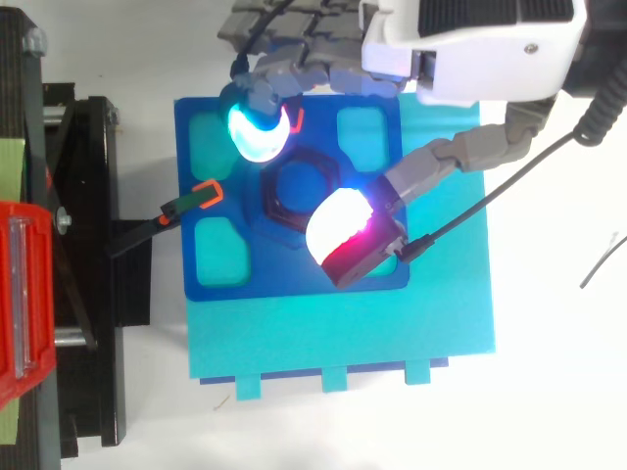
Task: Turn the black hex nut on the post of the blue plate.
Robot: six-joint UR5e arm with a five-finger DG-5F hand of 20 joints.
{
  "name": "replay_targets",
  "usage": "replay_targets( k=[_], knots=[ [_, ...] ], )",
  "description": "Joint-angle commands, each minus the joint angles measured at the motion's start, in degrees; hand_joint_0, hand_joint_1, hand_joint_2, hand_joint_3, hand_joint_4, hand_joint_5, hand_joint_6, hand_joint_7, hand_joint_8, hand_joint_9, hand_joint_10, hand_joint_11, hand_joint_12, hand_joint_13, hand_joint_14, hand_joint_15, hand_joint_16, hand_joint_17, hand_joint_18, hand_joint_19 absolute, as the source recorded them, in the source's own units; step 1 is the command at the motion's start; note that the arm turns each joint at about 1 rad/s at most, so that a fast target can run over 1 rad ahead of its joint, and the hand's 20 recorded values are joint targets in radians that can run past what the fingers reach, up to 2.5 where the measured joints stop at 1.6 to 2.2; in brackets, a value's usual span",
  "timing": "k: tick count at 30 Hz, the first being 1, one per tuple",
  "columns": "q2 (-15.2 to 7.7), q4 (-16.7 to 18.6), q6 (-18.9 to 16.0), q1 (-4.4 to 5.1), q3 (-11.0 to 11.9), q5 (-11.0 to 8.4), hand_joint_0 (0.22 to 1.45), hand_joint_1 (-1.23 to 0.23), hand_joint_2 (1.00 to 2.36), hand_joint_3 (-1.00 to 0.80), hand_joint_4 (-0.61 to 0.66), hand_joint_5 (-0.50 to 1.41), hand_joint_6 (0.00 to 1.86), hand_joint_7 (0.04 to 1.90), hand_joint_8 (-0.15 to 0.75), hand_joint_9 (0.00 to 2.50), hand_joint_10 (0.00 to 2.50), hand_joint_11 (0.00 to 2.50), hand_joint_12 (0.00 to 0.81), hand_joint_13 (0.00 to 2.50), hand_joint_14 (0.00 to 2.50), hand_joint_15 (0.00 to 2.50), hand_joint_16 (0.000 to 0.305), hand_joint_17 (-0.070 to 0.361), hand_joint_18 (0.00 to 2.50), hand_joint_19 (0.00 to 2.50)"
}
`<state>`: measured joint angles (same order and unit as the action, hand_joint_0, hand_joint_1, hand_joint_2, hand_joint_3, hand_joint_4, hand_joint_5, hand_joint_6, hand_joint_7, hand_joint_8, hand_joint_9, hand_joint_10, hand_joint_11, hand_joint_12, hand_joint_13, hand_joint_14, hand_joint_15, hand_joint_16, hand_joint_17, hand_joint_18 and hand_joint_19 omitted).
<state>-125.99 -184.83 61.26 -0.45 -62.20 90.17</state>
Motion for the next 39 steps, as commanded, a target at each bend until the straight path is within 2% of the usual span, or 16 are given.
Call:
replay_targets(
  k=[1,8,13,20,29,39],
  knots=[
    [0.04,0.00,0.00,-0.34,-0.03,0.54,0.43,-0.32,1.00,-0.50,0.32,-0.21,0.50,0.87,0.308,0.24,0.00,0.00,0.383,0.19,0.00,0.04,0.054,0.121,0.28,0.31],
    [0.04,-1.14,0.00,-0.60,0.06,0.54,0.44,-0.32,1.00,-0.50,0.31,-0.21,0.50,0.87,0.309,0.24,0.00,0.00,0.384,0.19,0.00,0.04,0.054,0.122,0.28,0.32],
    [0.84,-1.85,0.18,-0.60,-0.03,0.54,0.44,-0.32,1.00,-0.50,0.31,-0.21,0.50,0.87,0.309,0.24,0.00,0.00,0.383,0.19,0.00,0.04,0.054,0.122,0.28,0.32],
    [1.80,-3.52,1.58,-0.34,0.06,0.54,0.44,-0.32,1.00,-0.50,0.31,-0.21,0.50,0.87,0.308,0.24,0.00,0.00,0.384,0.19,0.00,0.04,0.054,0.122,0.28,0.32],
    [2.15,-4.57,1.67,-0.25,-0.03,0.54,0.44,-0.31,1.00,-0.50,0.31,-0.21,0.50,0.87,0.307,0.24,0.00,0.00,0.383,0.19,0.00,0.04,0.054,0.122,0.28,0.32],
    [2.94,-6.68,1.85,0.28,-0.12,0.18,0.44,-0.31,1.00,-0.50,0.30,-0.21,0.50,0.87,0.306,0.24,0.00,0.00,0.383,0.20,0.00,0.04,0.054,0.121,0.28,0.33]
  ],
)
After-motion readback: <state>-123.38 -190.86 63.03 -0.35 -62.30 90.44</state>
